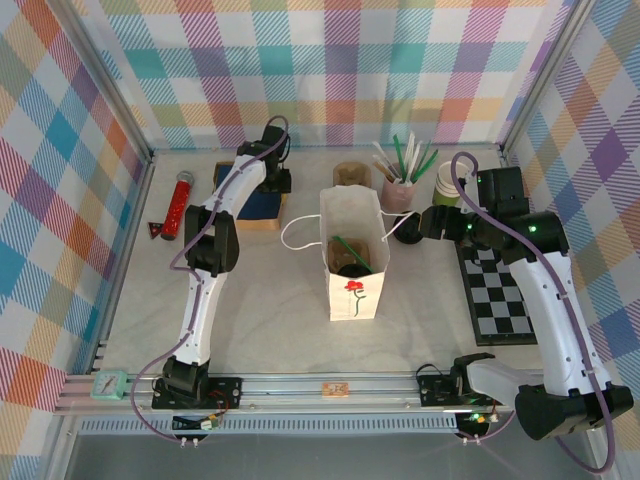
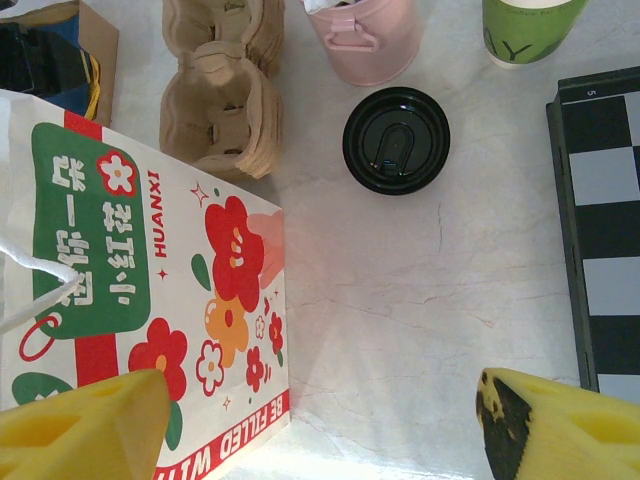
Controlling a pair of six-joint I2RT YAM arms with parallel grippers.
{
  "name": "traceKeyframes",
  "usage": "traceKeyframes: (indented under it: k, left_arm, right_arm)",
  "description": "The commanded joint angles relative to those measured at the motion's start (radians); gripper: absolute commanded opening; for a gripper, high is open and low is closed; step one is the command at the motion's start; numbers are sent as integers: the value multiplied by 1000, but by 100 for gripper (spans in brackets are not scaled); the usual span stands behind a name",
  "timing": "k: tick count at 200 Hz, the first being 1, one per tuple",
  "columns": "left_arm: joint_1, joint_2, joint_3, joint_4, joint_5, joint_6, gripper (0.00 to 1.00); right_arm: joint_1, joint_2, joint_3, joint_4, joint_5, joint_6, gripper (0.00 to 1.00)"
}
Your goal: Pack the takeout coffee
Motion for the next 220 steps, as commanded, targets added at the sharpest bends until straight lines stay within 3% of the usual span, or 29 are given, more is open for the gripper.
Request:
traceKeyframes:
  k: [1,122,220]
  left_arm:
    - [-11,25,28,-22,-19,21,40]
    - [-14,30,28,-33,-40,36,33]
    - [-14,-7,53,-43,-58,64,5]
  right_arm:
    - [-6,-12,-1,16,-11,-17,80]
    - [-6,-15,-4,14,-10,-17,80]
    - [-6,-20,-6,18,-21,-10,79]
